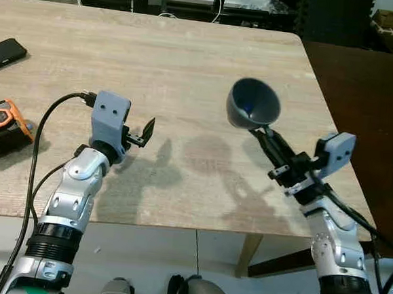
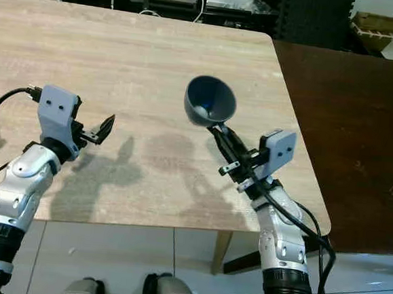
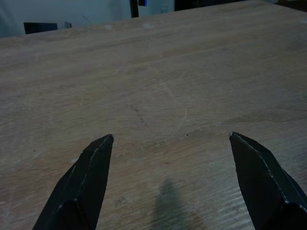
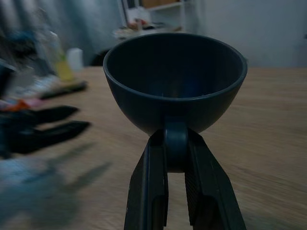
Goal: Setting the table
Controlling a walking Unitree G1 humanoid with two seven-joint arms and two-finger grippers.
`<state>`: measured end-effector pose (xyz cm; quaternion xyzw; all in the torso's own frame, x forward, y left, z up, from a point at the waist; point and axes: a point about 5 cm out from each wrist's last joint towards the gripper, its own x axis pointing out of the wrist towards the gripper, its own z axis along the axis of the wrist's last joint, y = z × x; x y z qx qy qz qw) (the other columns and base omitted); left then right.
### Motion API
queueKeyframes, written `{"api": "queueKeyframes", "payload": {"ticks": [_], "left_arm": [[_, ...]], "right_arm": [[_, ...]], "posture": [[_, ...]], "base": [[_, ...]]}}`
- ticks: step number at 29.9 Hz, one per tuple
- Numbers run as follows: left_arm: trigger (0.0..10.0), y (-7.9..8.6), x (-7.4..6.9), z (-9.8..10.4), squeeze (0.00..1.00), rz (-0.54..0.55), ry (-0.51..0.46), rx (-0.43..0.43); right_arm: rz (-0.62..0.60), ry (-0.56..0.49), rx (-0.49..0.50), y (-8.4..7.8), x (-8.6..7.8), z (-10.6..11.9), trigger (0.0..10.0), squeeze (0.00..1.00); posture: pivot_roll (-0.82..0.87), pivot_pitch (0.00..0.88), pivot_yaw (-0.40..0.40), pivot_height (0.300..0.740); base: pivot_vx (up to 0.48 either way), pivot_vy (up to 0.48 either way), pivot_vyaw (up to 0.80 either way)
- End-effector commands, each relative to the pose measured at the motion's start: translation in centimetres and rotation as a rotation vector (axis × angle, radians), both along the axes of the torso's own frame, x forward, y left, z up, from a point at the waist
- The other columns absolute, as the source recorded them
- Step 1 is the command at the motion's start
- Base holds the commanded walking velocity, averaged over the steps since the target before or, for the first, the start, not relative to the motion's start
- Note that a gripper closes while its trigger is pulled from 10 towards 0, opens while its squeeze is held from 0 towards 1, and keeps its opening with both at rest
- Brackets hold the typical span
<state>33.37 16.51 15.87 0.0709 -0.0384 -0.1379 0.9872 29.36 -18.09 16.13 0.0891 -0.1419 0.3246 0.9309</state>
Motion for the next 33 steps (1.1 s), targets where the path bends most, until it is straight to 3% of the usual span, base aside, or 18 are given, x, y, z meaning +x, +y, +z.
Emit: {"api": "queueKeyframes", "payload": {"ticks": [1,10,22,26,27,28,29,30,33], "left_arm": [[10.0,0.4,-0.2,-0.7,0.00,0.012,0.026,-0.014],[10.0,0.4,-0.4,-0.7,0.00,0.043,0.023,-0.088],[10.0,-0.2,-0.7,-1.3,0.00,0.025,0.034,-0.112],[10.0,-0.4,-0.7,-1.3,0.00,0.027,0.042,-0.141],[10.0,-0.4,-0.7,-1.3,0.00,0.031,0.036,-0.141],[10.0,-0.4,-0.7,-1.2,0.00,0.035,0.032,-0.141],[10.0,-0.4,-0.7,-1.2,0.00,0.035,0.032,-0.141],[10.0,-0.5,-0.7,-1.2,0.00,0.040,0.030,-0.143],[10.0,-0.6,-0.6,-1.1,0.00,0.061,0.024,-0.159]], "right_arm": [[-0.004,0.011,0.041,-0.9,-0.3,0.2,0.0,0.00],[-0.143,0.015,0.025,-1.0,0.0,0.0,0.0,0.00],[-0.079,0.088,0.064,0.2,-0.9,-0.9,0.0,0.00],[-0.169,0.119,0.005,0.8,-0.6,-1.8,0.0,0.00],[-0.207,0.113,-0.020,0.8,-0.4,-2.0,1.2,0.00],[-0.236,0.108,-0.045,0.9,-0.2,-2.1,3.5,0.00],[-0.236,0.108,-0.045,0.9,-0.2,-2.1,3.5,0.00],[-0.267,0.109,-0.070,0.9,-0.1,-2.2,10.0,0.00],[-0.335,0.102,-0.078,1.4,0.4,-1.9,10.0,0.00]], "posture": [[0.09,0.082,-0.021,0.740],[0.08,0.069,-0.030,0.740],[0.08,0.057,-0.036,0.740],[0.08,0.059,-0.040,0.740],[0.08,0.059,-0.040,0.740],[0.08,0.059,-0.040,0.740],[0.08,0.059,-0.040,0.740],[0.08,0.059,-0.040,0.740],[0.08,0.063,-0.044,0.740]], "base": [[0.000,0.000,0.00],[0.000,0.000,0.00],[0.000,0.000,0.00],[0.000,0.000,0.00],[0.000,0.000,0.00],[0.000,0.000,0.00],[0.000,0.000,0.00],[0.000,0.000,0.00],[0.000,0.000,0.00]]}}
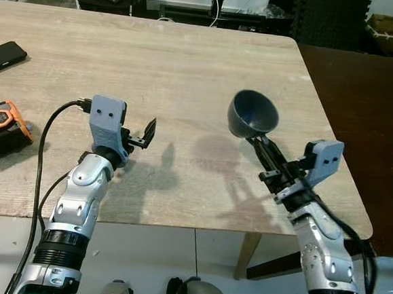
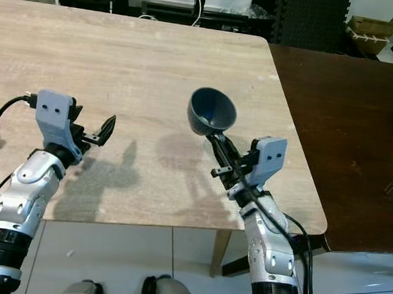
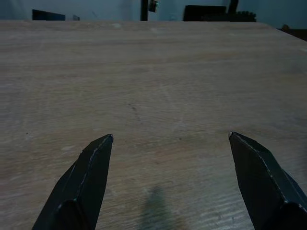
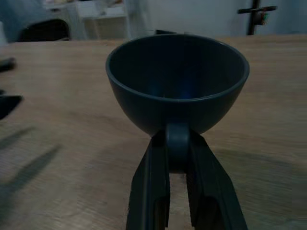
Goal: Setting the table
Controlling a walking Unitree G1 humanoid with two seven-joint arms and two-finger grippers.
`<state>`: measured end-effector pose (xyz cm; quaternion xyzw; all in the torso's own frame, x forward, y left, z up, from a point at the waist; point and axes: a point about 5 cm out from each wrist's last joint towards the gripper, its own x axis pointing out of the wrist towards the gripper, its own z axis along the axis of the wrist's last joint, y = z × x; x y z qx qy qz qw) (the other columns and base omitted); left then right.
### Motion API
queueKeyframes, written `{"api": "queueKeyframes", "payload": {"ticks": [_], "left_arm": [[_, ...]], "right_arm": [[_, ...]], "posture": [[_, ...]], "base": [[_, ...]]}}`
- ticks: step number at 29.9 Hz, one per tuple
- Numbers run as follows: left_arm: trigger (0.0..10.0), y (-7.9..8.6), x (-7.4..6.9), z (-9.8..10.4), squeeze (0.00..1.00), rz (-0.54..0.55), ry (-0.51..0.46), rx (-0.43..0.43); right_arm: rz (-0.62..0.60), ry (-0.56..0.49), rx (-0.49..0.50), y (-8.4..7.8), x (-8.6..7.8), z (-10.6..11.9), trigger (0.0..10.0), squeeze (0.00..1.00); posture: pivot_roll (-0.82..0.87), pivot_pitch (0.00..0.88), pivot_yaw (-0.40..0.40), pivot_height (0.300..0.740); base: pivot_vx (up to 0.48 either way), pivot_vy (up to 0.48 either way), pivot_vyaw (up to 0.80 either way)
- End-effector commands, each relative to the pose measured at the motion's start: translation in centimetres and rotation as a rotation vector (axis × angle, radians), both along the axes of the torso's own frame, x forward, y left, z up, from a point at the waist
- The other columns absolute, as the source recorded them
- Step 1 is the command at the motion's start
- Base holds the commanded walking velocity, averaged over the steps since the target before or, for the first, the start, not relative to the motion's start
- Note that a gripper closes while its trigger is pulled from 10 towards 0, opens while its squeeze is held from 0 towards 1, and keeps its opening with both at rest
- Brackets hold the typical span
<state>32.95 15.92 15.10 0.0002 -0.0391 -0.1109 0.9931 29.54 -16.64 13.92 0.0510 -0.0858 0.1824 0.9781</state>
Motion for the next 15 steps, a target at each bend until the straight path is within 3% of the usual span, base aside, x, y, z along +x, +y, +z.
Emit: {"api": "queueKeyframes", "payload": {"ticks": [1,14,15], "left_arm": [[10.0,0.01,-0.15,-0.28,0.00,0.011,0.009,-0.017],[10.0,0.04,0.01,-0.32,0.00,0.050,0.017,-0.042],[10.0,0.06,0.01,-0.43,0.00,0.054,0.027,-0.050]], "right_arm": [[-0.036,-0.018,-0.007,-0.08,0.24,0.28,10.0,0.00],[-0.078,-0.049,-0.047,0.63,0.86,0.69,10.0,0.00],[-0.079,-0.049,-0.049,0.78,0.88,0.67,10.0,0.00]], "posture": [[0.08,0.063,-0.044,0.740],[0.08,0.076,-0.056,0.740],[0.08,0.081,-0.056,0.740]], "base": [[0.000,0.000,0.00],[0.000,0.000,0.00],[0.000,0.480,0.00]]}}
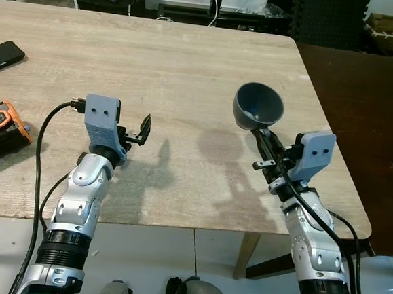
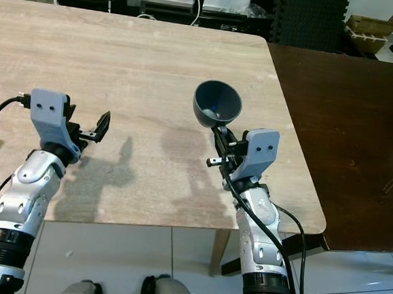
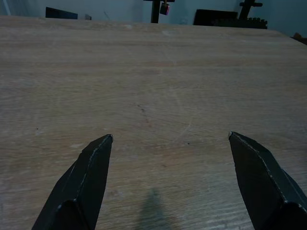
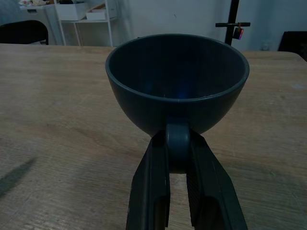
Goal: Setting the table
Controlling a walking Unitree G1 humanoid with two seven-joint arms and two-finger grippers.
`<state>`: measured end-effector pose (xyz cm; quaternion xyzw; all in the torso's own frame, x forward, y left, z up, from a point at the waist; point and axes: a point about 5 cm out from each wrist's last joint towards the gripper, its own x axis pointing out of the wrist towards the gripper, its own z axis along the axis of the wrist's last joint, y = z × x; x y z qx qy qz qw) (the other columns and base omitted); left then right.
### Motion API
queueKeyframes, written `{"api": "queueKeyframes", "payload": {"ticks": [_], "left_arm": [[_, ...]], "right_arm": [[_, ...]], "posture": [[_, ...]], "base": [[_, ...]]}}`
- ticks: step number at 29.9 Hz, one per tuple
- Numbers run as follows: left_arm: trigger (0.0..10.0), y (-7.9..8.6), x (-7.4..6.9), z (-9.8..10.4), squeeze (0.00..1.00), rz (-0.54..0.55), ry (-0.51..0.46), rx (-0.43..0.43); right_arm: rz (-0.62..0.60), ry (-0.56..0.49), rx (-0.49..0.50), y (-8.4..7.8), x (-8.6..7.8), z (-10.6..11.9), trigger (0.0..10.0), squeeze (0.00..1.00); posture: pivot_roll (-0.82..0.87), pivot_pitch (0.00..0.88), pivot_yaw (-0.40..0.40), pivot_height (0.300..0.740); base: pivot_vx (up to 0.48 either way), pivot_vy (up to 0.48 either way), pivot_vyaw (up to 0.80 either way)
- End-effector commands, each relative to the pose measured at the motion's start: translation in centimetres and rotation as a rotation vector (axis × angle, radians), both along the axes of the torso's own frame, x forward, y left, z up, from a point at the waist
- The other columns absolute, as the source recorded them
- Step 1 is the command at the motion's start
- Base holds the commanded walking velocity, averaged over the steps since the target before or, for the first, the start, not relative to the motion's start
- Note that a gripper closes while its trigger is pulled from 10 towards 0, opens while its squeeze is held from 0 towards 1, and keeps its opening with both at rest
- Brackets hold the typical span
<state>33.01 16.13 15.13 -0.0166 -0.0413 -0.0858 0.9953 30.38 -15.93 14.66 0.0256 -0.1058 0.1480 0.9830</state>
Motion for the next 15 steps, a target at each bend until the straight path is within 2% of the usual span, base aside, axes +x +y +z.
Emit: {"api": "queueKeyframes", "payload": {"ticks": [1,5,15], "left_arm": [[10.0,-0.15,-0.06,-0.46,0.00,0.004,0.027,-0.015],[10.0,-0.16,-0.10,-0.44,0.00,0.003,0.023,-0.011],[10.0,-0.39,-0.15,-0.33,0.00,-0.012,0.019,0.010]], "right_arm": [[-0.003,-0.005,-0.012,0.07,0.04,-0.06,10.0,0.00],[-0.007,-0.005,-0.012,0.15,0.04,-0.09,10.0,0.00],[-0.009,-0.003,-0.011,0.16,-0.21,-0.36,10.0,0.00]], "posture": [[0.08,0.081,-0.056,0.740],[0.08,0.083,-0.054,0.740],[0.08,0.086,-0.047,0.740]], "base": [[0.000,0.480,0.00],[0.000,0.373,0.00],[0.000,0.000,0.00]]}}
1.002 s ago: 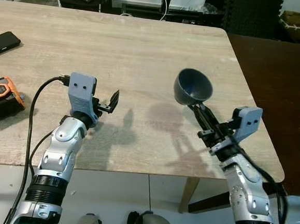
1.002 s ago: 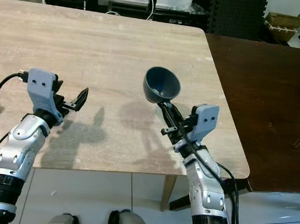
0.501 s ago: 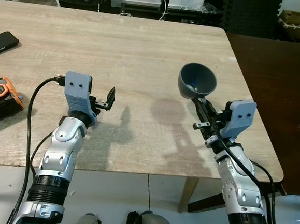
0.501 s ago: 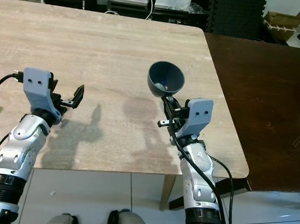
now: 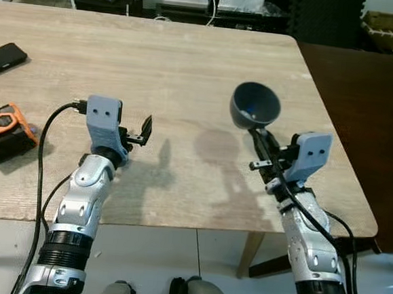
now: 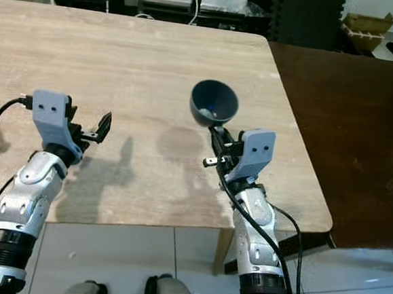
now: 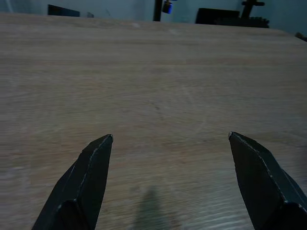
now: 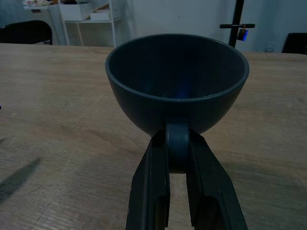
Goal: Setting the table
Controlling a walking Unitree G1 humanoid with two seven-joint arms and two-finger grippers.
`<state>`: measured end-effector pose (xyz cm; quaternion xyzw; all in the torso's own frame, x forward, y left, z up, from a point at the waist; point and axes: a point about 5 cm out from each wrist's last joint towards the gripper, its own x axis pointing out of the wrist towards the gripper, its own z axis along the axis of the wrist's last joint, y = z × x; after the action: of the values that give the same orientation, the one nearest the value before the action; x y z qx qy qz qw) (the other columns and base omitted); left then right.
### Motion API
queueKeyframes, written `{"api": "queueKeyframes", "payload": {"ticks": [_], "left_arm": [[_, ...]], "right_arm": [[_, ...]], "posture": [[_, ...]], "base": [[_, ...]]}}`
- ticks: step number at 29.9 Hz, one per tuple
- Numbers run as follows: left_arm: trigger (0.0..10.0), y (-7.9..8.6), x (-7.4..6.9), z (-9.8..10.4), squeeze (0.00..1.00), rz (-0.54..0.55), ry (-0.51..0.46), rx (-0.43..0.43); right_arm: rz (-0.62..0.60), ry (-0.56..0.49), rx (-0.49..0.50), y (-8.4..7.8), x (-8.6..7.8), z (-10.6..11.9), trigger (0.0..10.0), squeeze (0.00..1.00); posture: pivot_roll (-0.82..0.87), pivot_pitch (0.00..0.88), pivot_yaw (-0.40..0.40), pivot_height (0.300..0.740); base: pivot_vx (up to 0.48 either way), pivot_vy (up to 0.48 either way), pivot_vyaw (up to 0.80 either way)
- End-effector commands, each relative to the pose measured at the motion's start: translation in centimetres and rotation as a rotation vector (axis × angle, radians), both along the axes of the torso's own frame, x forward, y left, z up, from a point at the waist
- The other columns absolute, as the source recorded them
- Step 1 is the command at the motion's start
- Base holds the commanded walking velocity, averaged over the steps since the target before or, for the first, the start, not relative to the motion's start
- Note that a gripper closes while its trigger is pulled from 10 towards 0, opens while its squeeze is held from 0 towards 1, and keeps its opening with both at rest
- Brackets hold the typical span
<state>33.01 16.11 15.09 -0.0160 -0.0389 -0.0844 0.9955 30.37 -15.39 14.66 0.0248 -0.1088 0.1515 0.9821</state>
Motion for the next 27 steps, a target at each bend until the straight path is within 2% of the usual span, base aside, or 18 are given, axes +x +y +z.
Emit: {"api": "queueKeyframes", "payload": {"ticks": [1,27], "left_arm": [[10.0,-0.36,-0.15,-0.29,0.00,-0.015,0.014,0.009],[10.0,-0.27,-0.04,-0.11,0.00,-0.005,0.013,0.006]], "right_arm": [[-0.016,0.004,-0.010,-0.38,-0.19,-0.36,10.0,0.00],[-0.011,-0.002,-0.010,-0.16,-0.13,-0.36,10.0,0.00]], "posture": [[0.08,0.086,-0.047,0.740],[0.08,0.084,-0.050,0.740]], "base": [[0.000,0.000,0.00],[0.000,0.000,0.00]]}}
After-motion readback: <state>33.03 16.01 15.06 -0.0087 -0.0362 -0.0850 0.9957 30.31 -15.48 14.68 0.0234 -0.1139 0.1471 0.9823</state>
